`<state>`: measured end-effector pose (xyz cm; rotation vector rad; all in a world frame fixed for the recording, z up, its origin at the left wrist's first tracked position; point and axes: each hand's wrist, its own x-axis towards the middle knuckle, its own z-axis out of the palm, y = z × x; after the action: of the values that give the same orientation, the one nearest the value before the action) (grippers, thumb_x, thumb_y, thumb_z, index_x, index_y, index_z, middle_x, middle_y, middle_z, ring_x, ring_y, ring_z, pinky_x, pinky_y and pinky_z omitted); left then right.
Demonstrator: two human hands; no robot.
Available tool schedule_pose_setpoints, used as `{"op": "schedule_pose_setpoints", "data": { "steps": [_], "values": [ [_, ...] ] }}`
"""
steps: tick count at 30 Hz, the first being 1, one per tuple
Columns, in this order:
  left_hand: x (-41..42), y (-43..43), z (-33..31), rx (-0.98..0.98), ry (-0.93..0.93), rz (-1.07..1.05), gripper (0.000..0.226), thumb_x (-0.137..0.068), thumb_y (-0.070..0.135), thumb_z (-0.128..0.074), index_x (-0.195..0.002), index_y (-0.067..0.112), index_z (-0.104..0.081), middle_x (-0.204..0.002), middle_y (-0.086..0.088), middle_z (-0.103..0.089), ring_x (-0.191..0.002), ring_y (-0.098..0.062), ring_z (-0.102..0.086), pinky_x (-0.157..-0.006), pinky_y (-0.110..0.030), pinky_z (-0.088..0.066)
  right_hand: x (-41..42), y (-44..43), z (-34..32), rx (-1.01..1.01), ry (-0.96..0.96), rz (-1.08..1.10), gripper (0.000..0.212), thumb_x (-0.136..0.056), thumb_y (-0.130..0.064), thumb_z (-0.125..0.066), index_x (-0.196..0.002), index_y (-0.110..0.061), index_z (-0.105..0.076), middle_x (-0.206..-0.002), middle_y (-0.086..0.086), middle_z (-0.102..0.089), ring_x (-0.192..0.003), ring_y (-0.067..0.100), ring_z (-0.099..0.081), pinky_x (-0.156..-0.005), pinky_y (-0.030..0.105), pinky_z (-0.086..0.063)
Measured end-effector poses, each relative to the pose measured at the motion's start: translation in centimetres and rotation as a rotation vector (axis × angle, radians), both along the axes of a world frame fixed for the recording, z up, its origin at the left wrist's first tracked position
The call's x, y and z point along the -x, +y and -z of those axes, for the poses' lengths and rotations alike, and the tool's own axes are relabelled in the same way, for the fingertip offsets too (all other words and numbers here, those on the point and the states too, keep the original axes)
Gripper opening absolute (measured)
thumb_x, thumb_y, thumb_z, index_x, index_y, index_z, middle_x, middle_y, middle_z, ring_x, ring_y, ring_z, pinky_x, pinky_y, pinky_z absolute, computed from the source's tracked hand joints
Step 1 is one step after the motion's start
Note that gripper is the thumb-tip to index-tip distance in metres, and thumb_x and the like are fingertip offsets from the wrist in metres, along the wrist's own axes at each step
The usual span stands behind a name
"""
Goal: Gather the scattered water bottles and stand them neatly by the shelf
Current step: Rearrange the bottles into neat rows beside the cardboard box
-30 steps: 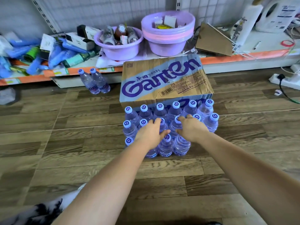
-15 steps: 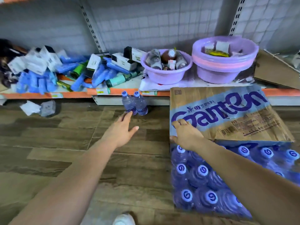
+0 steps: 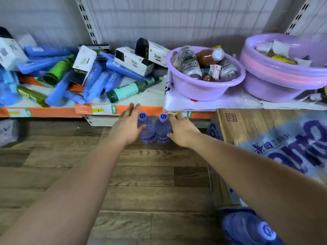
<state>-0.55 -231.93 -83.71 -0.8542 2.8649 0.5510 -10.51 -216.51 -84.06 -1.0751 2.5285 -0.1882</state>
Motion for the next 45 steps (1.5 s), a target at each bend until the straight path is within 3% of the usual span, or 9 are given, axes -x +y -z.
{"op": "schedule_pose_setpoints", "data": {
  "steps": [4, 8, 14, 18, 26, 30, 33, 39, 45],
  "values": [
    [2.9, -1.2, 1.6, -0.042, -0.047, 0.066, 0.077, -0.092, 0.018, -0.054, -0.15, 0.03, -0.005, -0.161, 0.001, -0.002, -0.143, -0.03, -0.025, -0.112, -0.045, -0.033, 1.2, -3.4, 1.4, 0.003, -0.02, -0.004, 0.073, -0.093, -0.023, -0.056, -0.151, -0.017, -0.012, -0.147, 0.019, -0.025, -0.131, 0.042, -0.038, -0.105, 0.046, -0.041],
    [4.1, -1.2, 2.5, 0.096, -0.092, 0.174, 0.046, -0.087, 0.005, -0.053, -0.132, 0.011, -0.045, -0.136, -0.012, -0.044, -0.119, -0.035, -0.051, -0.098, -0.043, -0.045, 1.1, -4.9, 2.2, 0.015, 0.02, 0.052, 0.053, -0.093, -0.017, -0.055, -0.14, -0.01, -0.031, -0.139, 0.019, -0.033, -0.117, 0.041, -0.053, -0.094, 0.041, -0.047],
    [2.4, 1.0, 2.2, 0.335, -0.164, 0.128, 0.044, -0.084, -0.009, -0.05, -0.126, -0.002, -0.042, -0.125, -0.019, -0.042, -0.109, -0.037, -0.056, -0.085, -0.041, -0.049, -0.1, -2.7, 1.9, 0.154, -0.011, 0.195, 0.028, -0.085, -0.009, -0.057, -0.112, -0.006, -0.053, -0.132, 0.02, -0.04, -0.096, 0.039, -0.059, -0.08, 0.034, -0.048],
    [1.0, 2.3, 0.4, 0.299, -0.196, 0.106, 0.038, -0.09, 0.001, -0.049, -0.127, -0.003, -0.042, -0.129, -0.019, -0.04, -0.109, -0.036, -0.059, -0.086, -0.04, -0.049, -0.3, -0.2, -0.5, 0.159, -0.044, 0.201, 0.025, -0.084, -0.013, -0.061, -0.109, -0.009, -0.06, -0.122, 0.014, -0.051, -0.083, 0.025, -0.05, -0.073, 0.028, -0.045],
    [-3.2, 10.3, -8.1, 0.096, -0.057, 0.124, 0.044, -0.087, 0.037, -0.06, -0.111, 0.002, -0.051, -0.109, -0.016, -0.044, -0.099, -0.036, -0.055, -0.086, -0.039, -0.043, -2.9, 8.9, -9.0, 0.123, -0.059, 0.118, 0.026, -0.078, -0.017, -0.068, -0.105, -0.014, -0.068, -0.113, 0.007, -0.066, -0.097, 0.022, -0.06, -0.072, 0.023, -0.044],
    [-5.0, 17.4, -13.3, 0.127, 0.09, 0.124, 0.042, -0.085, 0.037, -0.063, -0.102, -0.001, -0.053, -0.096, -0.014, -0.042, -0.088, -0.031, -0.048, -0.075, -0.033, -0.036, -5.0, 15.7, -14.5, 0.221, 0.007, 0.077, 0.03, -0.079, -0.017, -0.068, -0.109, -0.012, -0.066, -0.115, 0.008, -0.066, -0.108, 0.025, -0.06, -0.08, 0.025, -0.047],
    [-6.1, 23.6, -17.2, 0.167, 0.17, 0.129, 0.041, -0.086, 0.033, -0.062, -0.103, -0.004, -0.055, -0.1, -0.019, -0.048, -0.096, -0.036, -0.051, -0.077, -0.034, -0.037, -6.5, 21.9, -18.8, 0.28, 0.059, 0.048, 0.033, -0.081, -0.018, -0.07, -0.113, -0.011, -0.065, -0.118, 0.008, -0.065, -0.11, 0.024, -0.058, -0.075, 0.022, -0.041],
    [-7.8, 35.0, -22.5, 0.16, 0.297, 0.182, 0.035, -0.086, 0.027, -0.064, -0.097, -0.005, -0.057, -0.104, -0.024, -0.056, -0.092, -0.032, -0.05, -0.068, -0.028, -0.026, -8.2, 33.5, -25.6, 0.144, 0.127, -0.032, 0.036, -0.083, -0.021, -0.068, -0.117, -0.01, -0.064, -0.122, 0.009, -0.064, -0.103, 0.025, -0.058, -0.083, 0.028, -0.045],
    [-5.7, 45.1, -23.9, 0.139, 0.322, 0.309, 0.036, -0.083, 0.033, -0.066, -0.087, -0.001, -0.057, -0.085, -0.013, -0.048, -0.078, -0.024, -0.044, -0.065, -0.029, -0.026, -7.5, 44.5, -27.4, -0.024, 0.087, -0.001, 0.034, -0.079, -0.015, -0.071, -0.112, -0.008, -0.067, -0.085, 0.008, -0.065, -0.067, 0.018, -0.056, -0.052, 0.02, -0.04]
  ]
}}
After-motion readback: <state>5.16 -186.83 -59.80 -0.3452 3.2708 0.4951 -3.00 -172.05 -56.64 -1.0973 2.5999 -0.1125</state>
